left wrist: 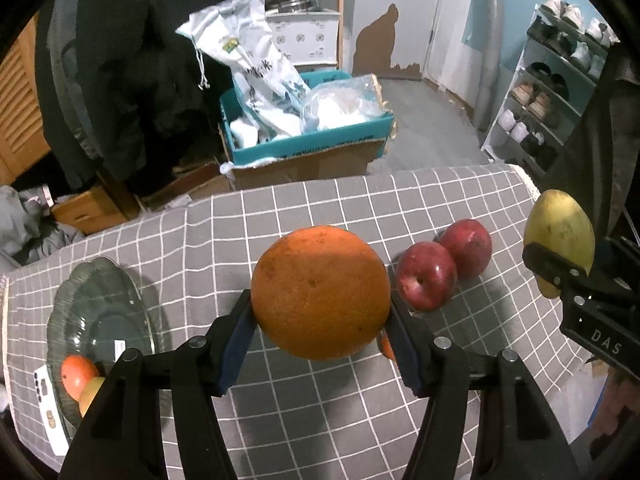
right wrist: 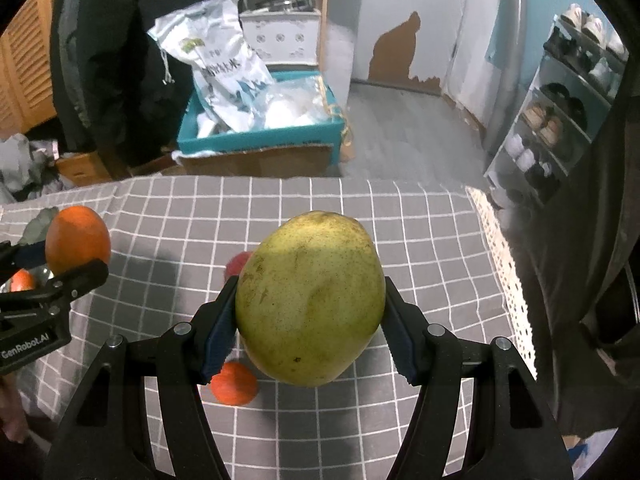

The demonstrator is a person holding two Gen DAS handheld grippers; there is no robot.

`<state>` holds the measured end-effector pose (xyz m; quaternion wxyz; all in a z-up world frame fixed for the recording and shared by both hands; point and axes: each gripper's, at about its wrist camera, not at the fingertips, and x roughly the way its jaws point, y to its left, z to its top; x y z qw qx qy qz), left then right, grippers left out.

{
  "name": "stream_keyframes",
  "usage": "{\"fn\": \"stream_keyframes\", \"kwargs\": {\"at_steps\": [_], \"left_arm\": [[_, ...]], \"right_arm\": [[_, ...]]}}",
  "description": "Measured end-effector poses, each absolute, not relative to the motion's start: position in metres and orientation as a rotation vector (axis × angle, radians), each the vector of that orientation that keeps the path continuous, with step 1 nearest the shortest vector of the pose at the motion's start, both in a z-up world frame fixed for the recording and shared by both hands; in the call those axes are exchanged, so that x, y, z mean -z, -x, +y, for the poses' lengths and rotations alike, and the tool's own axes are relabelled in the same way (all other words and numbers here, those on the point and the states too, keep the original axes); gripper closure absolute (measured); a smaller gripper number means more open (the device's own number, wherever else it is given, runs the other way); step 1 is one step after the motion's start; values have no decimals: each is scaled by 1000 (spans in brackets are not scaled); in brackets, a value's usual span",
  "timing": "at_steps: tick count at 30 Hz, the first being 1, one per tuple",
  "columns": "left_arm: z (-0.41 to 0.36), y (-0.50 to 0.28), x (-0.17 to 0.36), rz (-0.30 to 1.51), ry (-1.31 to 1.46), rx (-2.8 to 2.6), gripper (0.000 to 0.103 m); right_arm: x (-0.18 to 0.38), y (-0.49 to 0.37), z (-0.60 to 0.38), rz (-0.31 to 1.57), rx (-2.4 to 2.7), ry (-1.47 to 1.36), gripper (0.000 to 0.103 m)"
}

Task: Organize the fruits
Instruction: 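Lift the pear with the right tool while the left tool carries the orange toward the bowl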

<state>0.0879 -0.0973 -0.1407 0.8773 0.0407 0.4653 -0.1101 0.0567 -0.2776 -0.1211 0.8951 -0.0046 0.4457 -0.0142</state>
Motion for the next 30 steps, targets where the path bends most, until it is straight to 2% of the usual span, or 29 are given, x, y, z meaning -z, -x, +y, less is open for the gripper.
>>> {"fn": "stream_keyframes", "kwargs": {"at_steps": [14, 30], "left_arm": [[-73, -68, 103, 892, -51, 214, 39], [-37, -60, 88, 859, -16, 159, 39]], "right_arm": [[82, -38, -262, 838, -10, 34, 37], [63, -39, -222, 804, -100, 56, 37]]}}
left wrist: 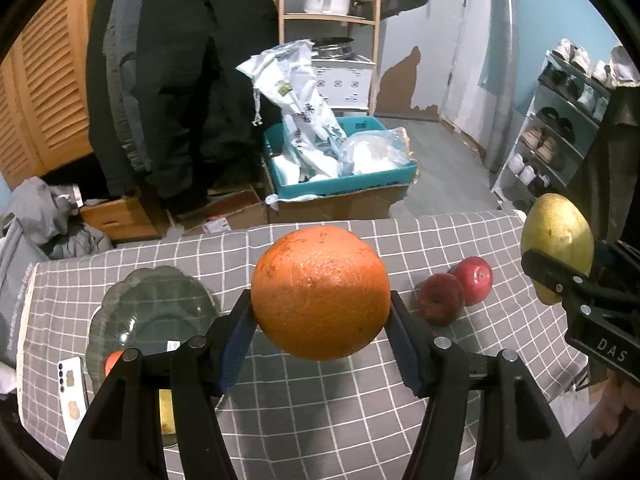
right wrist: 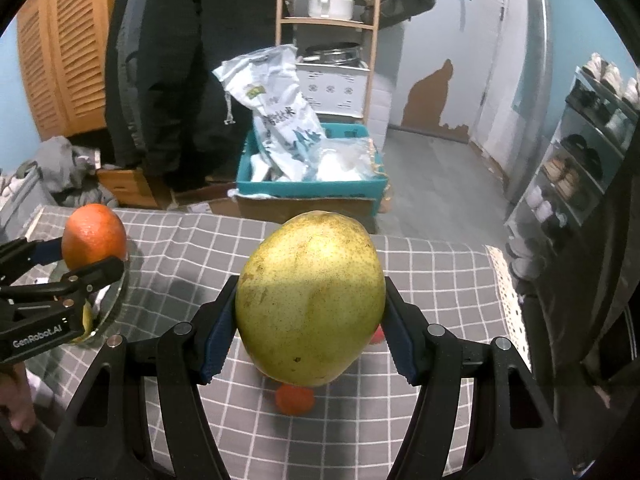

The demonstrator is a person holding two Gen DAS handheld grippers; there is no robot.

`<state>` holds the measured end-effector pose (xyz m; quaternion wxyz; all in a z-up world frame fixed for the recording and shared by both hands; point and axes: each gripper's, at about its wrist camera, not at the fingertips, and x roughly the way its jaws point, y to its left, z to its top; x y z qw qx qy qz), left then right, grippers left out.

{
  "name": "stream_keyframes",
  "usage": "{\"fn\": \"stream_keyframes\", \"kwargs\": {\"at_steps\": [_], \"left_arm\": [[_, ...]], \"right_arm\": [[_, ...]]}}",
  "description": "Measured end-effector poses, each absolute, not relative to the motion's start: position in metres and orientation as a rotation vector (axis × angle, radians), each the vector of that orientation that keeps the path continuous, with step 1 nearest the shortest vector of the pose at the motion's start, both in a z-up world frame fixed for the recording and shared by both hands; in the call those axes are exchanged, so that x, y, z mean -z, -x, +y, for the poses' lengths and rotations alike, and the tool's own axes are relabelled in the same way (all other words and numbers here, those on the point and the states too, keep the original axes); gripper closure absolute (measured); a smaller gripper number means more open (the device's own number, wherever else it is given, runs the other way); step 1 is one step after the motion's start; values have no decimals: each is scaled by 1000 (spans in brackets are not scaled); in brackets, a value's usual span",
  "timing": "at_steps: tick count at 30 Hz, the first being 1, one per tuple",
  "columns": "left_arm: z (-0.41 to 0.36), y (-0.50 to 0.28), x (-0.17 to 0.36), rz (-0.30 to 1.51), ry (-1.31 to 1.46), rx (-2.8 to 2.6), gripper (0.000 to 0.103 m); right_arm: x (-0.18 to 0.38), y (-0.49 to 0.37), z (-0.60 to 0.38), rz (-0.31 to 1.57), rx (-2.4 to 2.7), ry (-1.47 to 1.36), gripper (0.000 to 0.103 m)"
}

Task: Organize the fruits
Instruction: 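Lift the pear with the right tool while the left tool carries the orange toward the bowl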

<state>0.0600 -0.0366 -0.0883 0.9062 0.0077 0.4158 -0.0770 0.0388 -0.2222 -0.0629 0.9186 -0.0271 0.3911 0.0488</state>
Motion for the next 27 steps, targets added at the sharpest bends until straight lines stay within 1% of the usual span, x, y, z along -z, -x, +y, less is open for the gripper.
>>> {"fn": "stream_keyframes", "kwargs": {"at_steps": [27], "left_arm": [[71, -55, 95, 859, 86, -15, 39]], "right_arm": [[59, -76, -107, 804, -285, 106, 37]]}}
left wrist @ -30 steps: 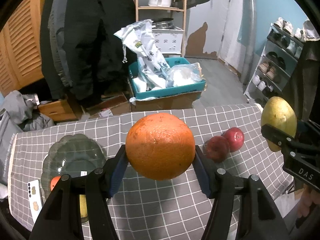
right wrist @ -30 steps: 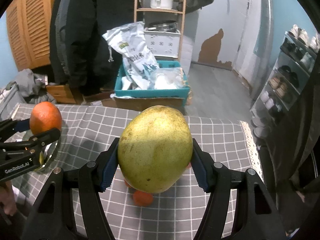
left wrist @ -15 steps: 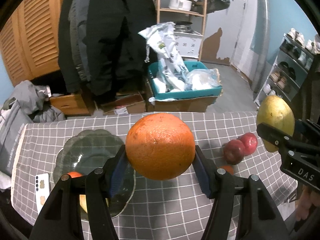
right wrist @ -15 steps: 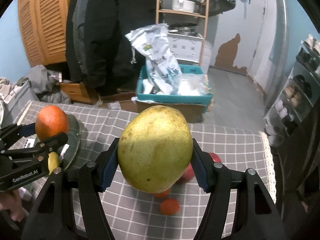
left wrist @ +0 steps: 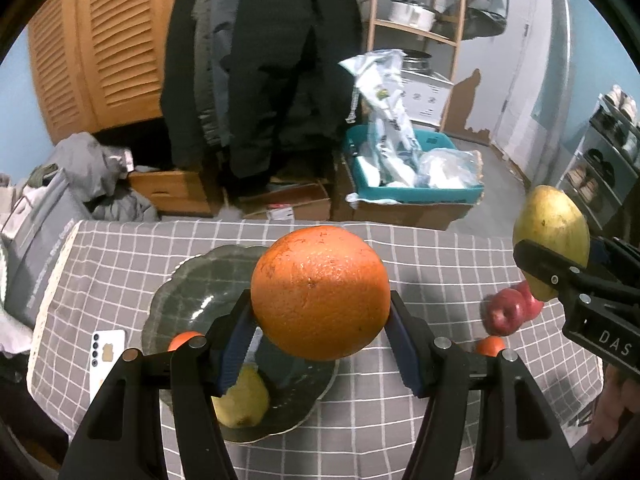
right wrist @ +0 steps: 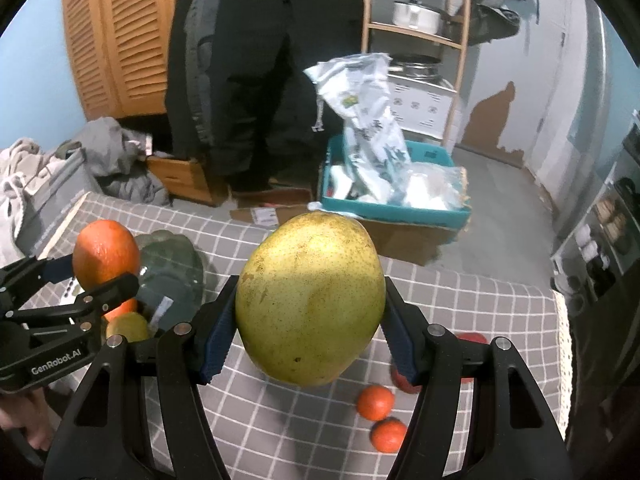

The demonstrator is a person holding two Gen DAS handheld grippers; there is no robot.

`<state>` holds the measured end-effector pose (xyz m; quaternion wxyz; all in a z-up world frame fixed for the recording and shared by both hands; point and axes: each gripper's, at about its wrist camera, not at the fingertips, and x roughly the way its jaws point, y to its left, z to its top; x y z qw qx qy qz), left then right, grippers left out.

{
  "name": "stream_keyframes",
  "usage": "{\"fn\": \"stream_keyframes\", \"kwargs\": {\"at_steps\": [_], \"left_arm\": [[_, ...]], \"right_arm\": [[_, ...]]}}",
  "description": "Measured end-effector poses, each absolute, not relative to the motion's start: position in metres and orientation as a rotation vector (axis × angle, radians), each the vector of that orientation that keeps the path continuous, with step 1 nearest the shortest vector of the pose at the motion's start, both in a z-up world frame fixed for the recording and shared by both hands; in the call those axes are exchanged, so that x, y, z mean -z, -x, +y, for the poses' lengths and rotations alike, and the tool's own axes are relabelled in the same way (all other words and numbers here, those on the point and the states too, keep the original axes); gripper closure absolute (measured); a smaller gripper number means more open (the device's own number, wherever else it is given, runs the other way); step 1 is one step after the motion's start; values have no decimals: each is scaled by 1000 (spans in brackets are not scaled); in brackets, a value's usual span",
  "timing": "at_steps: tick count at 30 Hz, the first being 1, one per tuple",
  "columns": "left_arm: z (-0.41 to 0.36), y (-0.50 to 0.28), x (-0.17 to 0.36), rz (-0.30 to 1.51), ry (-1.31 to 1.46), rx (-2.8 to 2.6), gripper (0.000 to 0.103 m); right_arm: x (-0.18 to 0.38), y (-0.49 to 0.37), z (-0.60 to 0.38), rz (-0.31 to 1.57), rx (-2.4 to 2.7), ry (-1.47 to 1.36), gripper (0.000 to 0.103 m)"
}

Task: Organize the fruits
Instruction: 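Lift the pear with the right tool while the left tool carries the orange toward the bowl, then lower the orange into the bowl and open the left tool while the right tool releases the pear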

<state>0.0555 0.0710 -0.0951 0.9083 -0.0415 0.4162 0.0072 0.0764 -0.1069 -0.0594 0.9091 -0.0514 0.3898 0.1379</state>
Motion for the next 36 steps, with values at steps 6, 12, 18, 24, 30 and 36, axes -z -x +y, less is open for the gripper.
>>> {"fn": "stream_keyframes", "kwargs": {"at_steps": [6, 12, 18, 24, 30, 36], "left_arm": [[97, -57, 104, 874, 112, -54, 39], [122, -59, 117, 901, 133, -92, 39], [143, -62, 130, 925, 142, -133, 39], [161, -66, 147, 960, 166, -163, 39], [169, -72, 171, 1014, 178, -164, 38], [172, -74, 192, 1069, 206, -159, 38]], "right_arm": [[63, -84, -80, 815, -329, 116, 37], [73, -95, -51, 835, -379, 121, 37], [88, -107, -23, 872, -418, 132, 37], [108, -118, 3, 913, -453, 156, 37], [125, -126, 19, 950, -479, 154, 37], [140, -132, 29, 988, -495, 151, 37]]}}
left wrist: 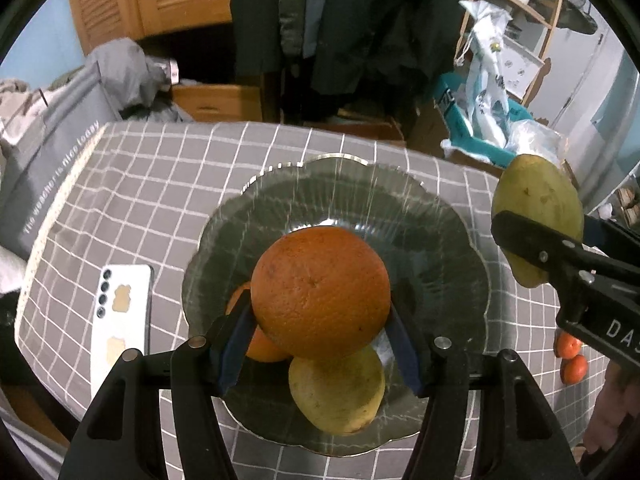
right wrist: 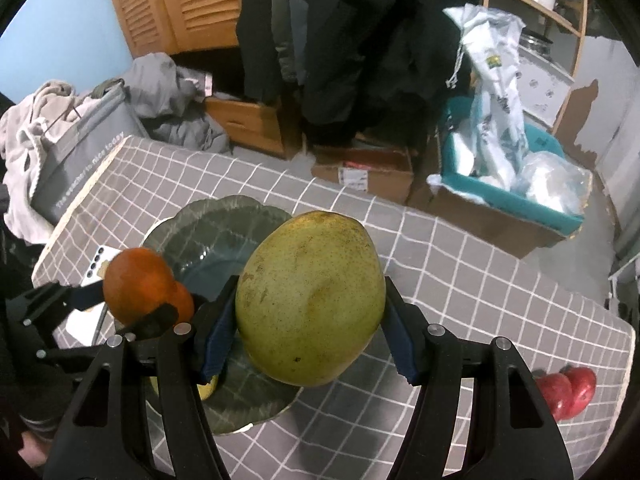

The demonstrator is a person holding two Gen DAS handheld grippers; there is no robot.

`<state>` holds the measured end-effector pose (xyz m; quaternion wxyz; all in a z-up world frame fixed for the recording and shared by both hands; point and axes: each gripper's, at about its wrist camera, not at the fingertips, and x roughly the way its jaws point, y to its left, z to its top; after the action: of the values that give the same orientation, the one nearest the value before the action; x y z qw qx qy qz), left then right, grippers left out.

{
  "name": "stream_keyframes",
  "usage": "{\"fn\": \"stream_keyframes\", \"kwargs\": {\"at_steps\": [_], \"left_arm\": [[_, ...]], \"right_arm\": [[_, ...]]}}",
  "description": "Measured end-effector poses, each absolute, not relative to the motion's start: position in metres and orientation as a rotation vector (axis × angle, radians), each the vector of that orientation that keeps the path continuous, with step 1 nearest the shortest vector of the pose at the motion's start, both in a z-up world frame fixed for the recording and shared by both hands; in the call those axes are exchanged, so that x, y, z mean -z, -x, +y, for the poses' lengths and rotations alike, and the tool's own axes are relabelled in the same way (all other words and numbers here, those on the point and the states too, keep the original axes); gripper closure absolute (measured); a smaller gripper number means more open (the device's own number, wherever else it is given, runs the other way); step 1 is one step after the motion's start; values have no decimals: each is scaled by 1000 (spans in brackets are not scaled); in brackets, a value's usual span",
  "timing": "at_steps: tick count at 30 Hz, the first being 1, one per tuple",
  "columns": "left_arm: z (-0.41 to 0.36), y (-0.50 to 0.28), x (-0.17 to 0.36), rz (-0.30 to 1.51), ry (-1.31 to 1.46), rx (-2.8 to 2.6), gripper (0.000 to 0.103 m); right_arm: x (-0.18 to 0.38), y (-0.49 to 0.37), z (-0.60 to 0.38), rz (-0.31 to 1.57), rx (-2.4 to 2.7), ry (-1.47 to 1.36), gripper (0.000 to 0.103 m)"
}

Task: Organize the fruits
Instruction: 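Lower the orange into the bowl and open the left tool while the right tool releases the pear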

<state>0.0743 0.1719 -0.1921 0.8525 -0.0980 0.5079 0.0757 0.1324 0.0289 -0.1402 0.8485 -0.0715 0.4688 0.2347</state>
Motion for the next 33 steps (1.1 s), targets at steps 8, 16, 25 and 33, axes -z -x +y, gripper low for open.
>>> {"fn": "stream_keyframes", "kwargs": {"at_steps": [8, 16, 25, 33], "left_arm": [[173, -78, 210, 1128, 232, -154, 38], [173, -79, 216, 1135, 228, -149, 34], [176, -77, 212, 1132, 211, -184, 23], [195, -65, 207, 1126, 243, -241, 23]], "right_arm": [[154, -135, 33, 1023, -498, 150, 37], [158, -136, 34, 1030, -498, 146, 37], [162, -138, 37, 1040, -500, 139, 37], [172, -137, 47, 1066, -526, 151, 37]]}}
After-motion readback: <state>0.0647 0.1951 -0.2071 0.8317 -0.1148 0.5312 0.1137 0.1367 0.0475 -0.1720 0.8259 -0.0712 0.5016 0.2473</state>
